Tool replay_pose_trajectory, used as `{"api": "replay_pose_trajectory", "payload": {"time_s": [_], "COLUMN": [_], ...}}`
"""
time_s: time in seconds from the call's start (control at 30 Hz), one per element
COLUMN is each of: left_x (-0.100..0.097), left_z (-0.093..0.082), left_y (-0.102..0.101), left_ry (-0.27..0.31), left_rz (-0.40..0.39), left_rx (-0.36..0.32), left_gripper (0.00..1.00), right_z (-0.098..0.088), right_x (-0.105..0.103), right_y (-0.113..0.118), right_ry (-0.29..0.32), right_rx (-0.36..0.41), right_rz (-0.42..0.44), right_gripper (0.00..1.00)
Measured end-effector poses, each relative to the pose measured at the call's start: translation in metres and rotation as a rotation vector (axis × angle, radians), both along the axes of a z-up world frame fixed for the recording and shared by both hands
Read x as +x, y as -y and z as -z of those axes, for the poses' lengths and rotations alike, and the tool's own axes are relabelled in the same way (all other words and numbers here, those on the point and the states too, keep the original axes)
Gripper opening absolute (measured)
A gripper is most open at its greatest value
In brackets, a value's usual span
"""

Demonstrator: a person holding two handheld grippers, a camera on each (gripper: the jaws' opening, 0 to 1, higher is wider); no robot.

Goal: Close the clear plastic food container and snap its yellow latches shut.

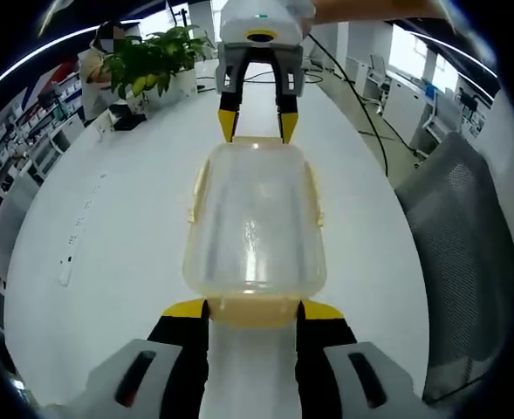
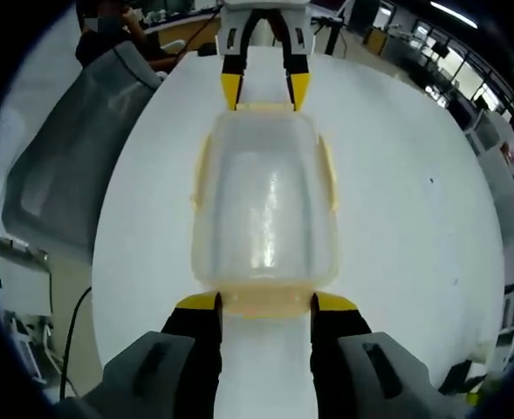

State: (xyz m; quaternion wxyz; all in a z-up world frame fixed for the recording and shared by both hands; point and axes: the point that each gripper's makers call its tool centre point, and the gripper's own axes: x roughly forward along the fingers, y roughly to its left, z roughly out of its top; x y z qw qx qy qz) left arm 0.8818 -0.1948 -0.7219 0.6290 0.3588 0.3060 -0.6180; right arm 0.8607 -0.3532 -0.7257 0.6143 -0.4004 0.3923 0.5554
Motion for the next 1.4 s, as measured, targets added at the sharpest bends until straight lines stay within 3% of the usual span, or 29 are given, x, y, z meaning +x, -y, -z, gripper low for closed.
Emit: {"api": "replay_pose_trajectory", "payload": {"time_s": [1.4], "left_x": [-0.0039], "left_z": [0.0025], "left_y": [0.0], "left_ry": [-0.03], "left_rz": [-0.016], "left_rx": [0.002], "left_gripper": [0.33], "right_z": [0.0021], "right_x": [0.0], "right_y": [0.0015], "right_ry": [-0.023], "right_rx": [-0.013], "right_rz": [-0.013], "right_gripper": [0.36]}}
